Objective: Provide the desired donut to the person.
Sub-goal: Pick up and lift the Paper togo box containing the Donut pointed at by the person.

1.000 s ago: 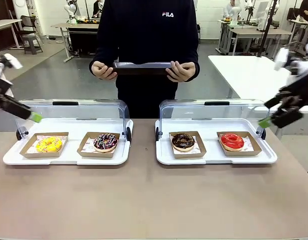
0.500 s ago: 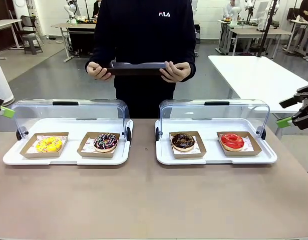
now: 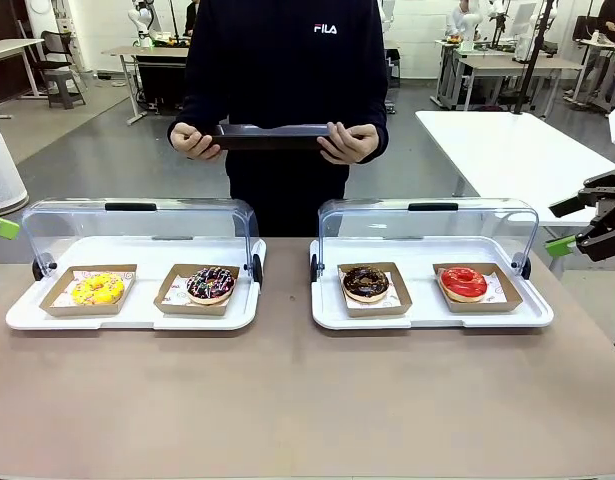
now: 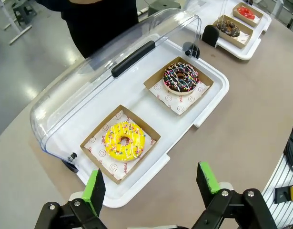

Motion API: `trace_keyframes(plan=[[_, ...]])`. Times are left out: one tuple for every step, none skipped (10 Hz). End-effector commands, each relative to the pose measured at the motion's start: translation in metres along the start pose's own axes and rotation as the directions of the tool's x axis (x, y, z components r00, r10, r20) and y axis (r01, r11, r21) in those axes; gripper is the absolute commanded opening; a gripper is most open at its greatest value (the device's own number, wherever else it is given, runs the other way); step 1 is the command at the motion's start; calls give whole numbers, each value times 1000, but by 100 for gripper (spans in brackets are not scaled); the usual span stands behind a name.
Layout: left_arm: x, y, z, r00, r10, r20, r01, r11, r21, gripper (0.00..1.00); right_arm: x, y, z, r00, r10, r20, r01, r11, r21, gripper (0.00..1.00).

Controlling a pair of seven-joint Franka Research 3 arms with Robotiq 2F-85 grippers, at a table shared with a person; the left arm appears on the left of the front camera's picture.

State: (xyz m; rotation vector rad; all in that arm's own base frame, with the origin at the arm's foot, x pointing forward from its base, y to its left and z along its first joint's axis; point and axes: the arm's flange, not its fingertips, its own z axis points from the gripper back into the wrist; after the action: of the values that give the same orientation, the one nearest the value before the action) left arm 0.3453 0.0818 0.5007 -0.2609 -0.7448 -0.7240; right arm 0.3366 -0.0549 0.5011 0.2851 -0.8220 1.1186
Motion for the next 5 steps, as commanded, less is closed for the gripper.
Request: trace_keyframes(plan=[[-38, -39, -11, 1000, -25, 13, 25, 1000, -3, 100, -18, 40, -18, 999, 36, 18, -36, 999, -7, 100], [-38, -40, -11, 999, -31, 16, 31, 1000, -1, 100, -18, 41, -18, 998, 52, 26, -52, 999, -4, 100], [-38, -39, -10, 999, -33, 19, 33, 999, 4, 100, -17, 42, -18, 998, 57, 26, -57, 998, -8, 100], [-38, -39, -10, 999, -34, 17, 34, 999, 7, 100, -17, 43, -17, 997, 74, 37, -74, 997, -14, 100], [-38, -39, -9, 999, -35, 24, 35, 999, 5, 100, -17, 45, -16, 992, 108, 59, -107, 994, -14, 100]])
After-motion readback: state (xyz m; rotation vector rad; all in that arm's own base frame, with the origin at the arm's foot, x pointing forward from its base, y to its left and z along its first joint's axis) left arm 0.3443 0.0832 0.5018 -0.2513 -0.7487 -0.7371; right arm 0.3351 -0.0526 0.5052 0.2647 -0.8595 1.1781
